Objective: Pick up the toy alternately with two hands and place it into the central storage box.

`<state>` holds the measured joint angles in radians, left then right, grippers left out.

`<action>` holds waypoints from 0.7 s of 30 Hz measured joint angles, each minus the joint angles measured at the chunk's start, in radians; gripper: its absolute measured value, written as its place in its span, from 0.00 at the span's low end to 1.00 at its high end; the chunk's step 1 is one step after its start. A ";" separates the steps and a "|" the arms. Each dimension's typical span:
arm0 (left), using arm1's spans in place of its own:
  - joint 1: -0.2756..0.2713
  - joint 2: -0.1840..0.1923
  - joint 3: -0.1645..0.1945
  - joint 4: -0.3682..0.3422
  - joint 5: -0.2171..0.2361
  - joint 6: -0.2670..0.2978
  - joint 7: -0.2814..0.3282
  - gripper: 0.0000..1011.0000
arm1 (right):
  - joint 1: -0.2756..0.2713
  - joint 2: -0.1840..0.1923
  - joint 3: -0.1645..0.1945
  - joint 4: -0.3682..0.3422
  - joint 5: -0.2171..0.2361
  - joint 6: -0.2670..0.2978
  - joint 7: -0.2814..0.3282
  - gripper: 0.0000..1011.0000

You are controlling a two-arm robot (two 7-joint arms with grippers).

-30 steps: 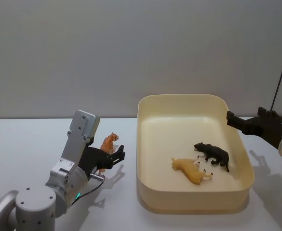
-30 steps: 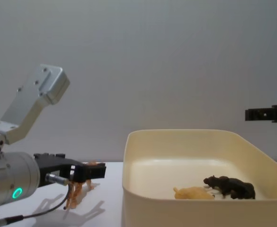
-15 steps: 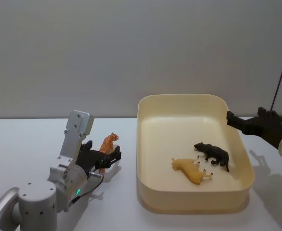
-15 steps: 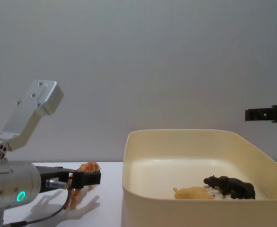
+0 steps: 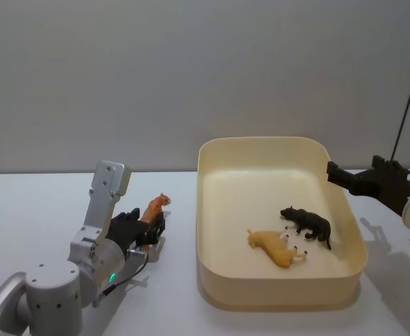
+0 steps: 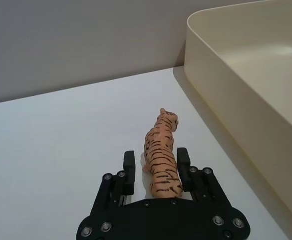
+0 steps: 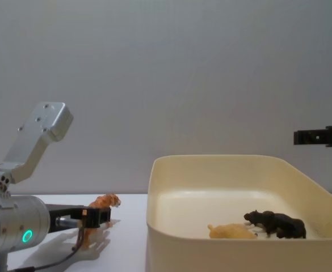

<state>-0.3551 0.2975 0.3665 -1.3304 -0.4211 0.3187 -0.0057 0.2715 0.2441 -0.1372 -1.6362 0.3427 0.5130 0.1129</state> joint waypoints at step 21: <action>-0.014 -0.008 -0.005 0.009 -0.003 -0.020 -0.004 0.29 | 0.000 0.000 0.000 0.000 0.000 0.000 0.000 0.99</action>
<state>-0.3687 0.2890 0.3617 -1.3219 -0.4241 0.2985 -0.0100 0.2715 0.2441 -0.1372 -1.6362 0.3427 0.5130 0.1128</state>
